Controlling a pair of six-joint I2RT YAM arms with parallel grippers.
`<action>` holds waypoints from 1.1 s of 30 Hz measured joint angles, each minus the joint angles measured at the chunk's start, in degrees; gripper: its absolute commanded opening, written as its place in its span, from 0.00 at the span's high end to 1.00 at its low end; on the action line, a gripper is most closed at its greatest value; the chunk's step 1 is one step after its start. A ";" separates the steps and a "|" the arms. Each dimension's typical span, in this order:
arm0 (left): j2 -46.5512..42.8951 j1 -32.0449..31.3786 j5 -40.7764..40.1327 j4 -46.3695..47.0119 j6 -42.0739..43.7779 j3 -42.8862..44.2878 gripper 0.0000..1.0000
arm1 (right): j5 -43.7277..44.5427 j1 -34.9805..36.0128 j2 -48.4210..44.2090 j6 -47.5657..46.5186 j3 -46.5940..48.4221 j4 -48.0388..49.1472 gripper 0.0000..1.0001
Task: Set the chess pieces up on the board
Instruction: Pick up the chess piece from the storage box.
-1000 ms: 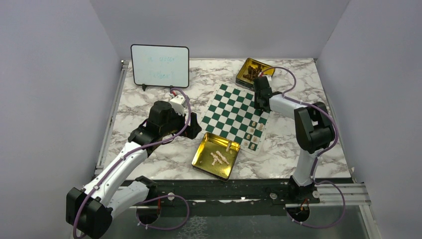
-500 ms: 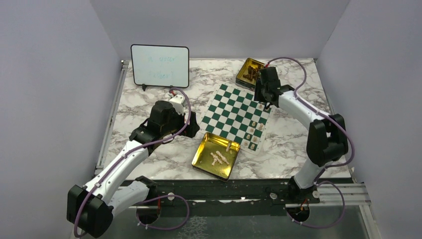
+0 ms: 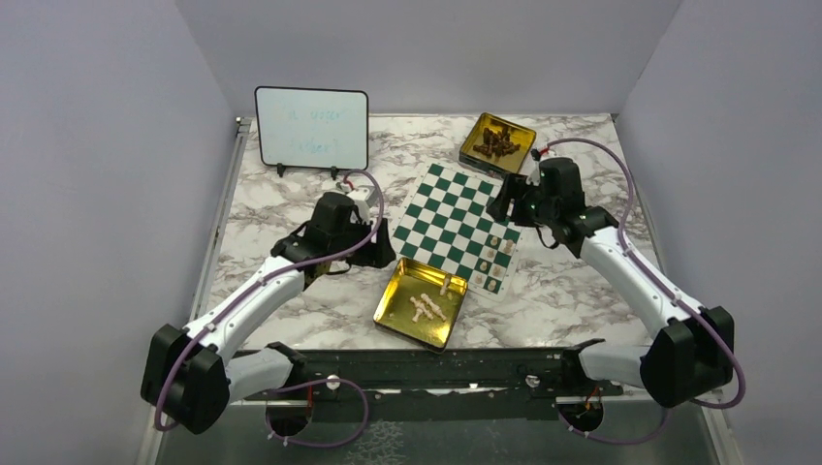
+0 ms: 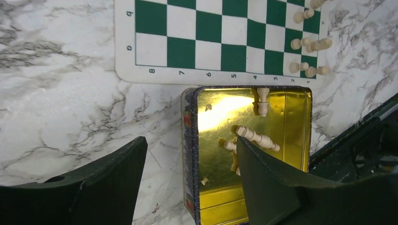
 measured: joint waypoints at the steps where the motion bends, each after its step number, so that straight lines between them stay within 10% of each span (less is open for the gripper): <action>1: 0.87 -0.63 0.02 -0.20 -0.35 0.09 0.32 | -1.16 0.00 -1.38 0.37 -1.14 0.20 0.33; 12: 7.85 -11.69 -2.78 -3.17 -1.05 4.68 0.41 | -9.14 0.00 -10.91 1.42 -8.52 0.85 0.46; 18: 7.58 -11.69 -6.19 -3.87 -3.06 5.42 0.31 | -12.50 0.00 -11.21 2.86 -12.68 1.68 0.58; 33: -14.62 -11.69 -23.54 1.53 3.06 2.49 0.15 | -11.10 17.20 -4.83 5.20 -9.09 1.97 0.64</action>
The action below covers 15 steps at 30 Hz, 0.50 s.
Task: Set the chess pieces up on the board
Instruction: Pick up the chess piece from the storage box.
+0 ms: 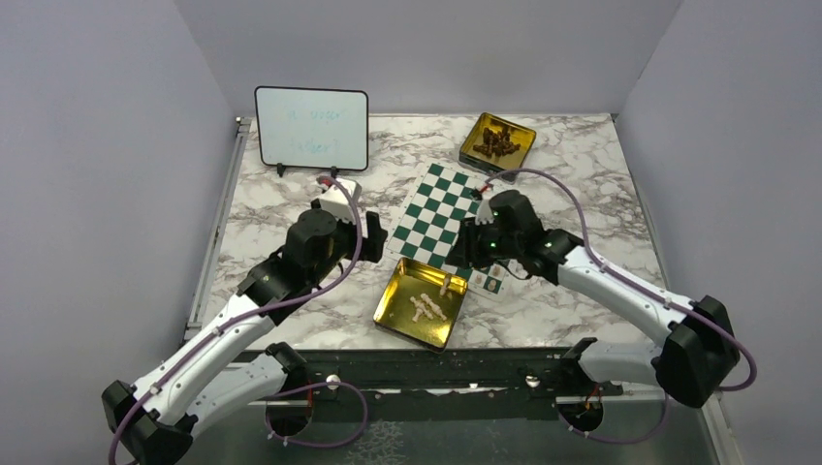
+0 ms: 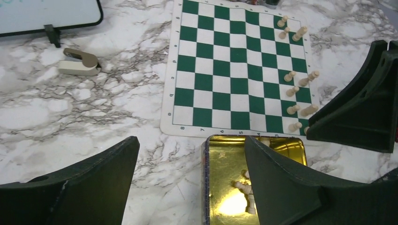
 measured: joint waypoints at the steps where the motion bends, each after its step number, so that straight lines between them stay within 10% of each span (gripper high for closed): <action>1: -1.38 0.00 -1.07 0.00 0.46 -0.85 0.15 | 0.83 2.01 1.73 -0.35 1.33 -0.07 0.64; 4: -4.72 0.00 -3.54 -0.02 1.51 -2.64 0.01 | 3.04 7.13 6.71 -0.94 5.01 -0.66 0.64; 15: -16.02 0.00 -11.21 0.50 3.41 -5.33 0.01 | 8.61 17.77 25.94 -3.85 17.00 -5.84 0.64</action>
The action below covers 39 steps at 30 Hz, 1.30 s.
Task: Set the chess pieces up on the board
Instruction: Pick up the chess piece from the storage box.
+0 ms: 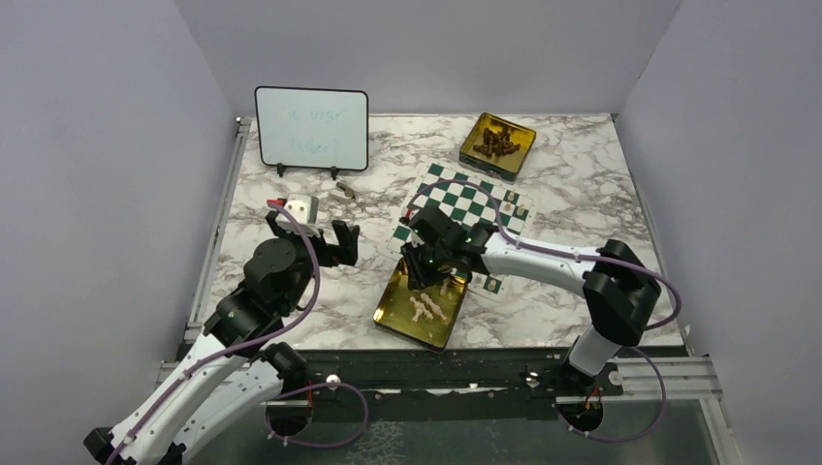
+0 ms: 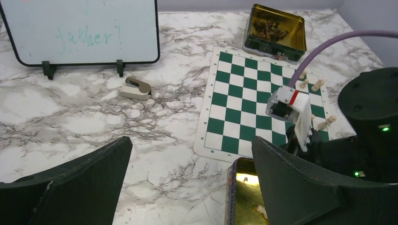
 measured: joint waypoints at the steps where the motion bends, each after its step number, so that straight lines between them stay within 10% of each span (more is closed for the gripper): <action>1: -0.72 0.00 -0.57 0.04 0.09 -0.20 0.01 | 0.11 0.44 1.03 -0.15 0.59 -0.50 0.64; 39: -6.21 0.00 -4.94 1.70 0.79 -2.05 0.01 | 4.50 5.29 15.74 -3.67 11.08 -11.26 0.86</action>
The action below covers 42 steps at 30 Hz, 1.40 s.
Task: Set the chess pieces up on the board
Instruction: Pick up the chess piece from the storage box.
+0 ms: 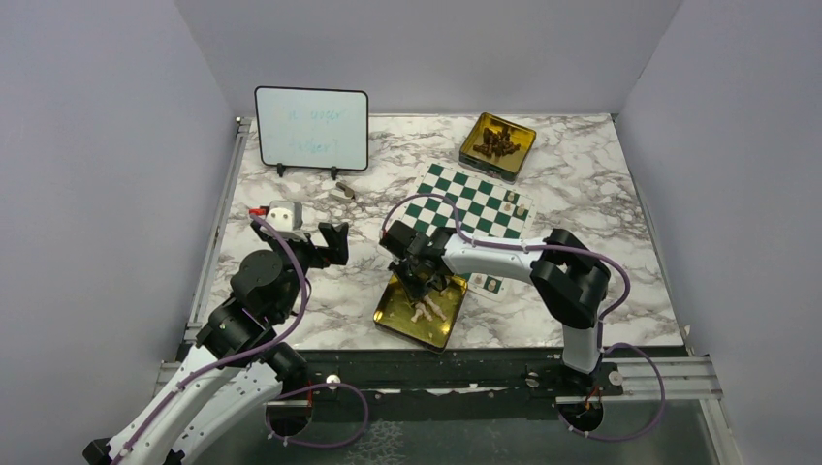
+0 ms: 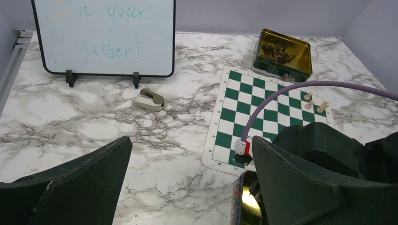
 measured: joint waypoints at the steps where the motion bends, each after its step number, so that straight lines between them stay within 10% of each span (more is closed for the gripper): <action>1: 0.02 0.00 0.00 0.00 -0.02 -0.04 0.01 | 0.02 0.00 0.00 0.04 0.00 0.00 0.87; 20: 4.68 0.00 2.40 0.02 -3.37 -0.24 0.01 | 10.29 -0.04 -15.82 2.19 -3.52 4.28 0.92; 42: 12.26 0.00 39.56 17.00 -17.29 -6.47 0.21 | 13.99 -0.50 -41.20 20.11 -20.00 30.49 0.92</action>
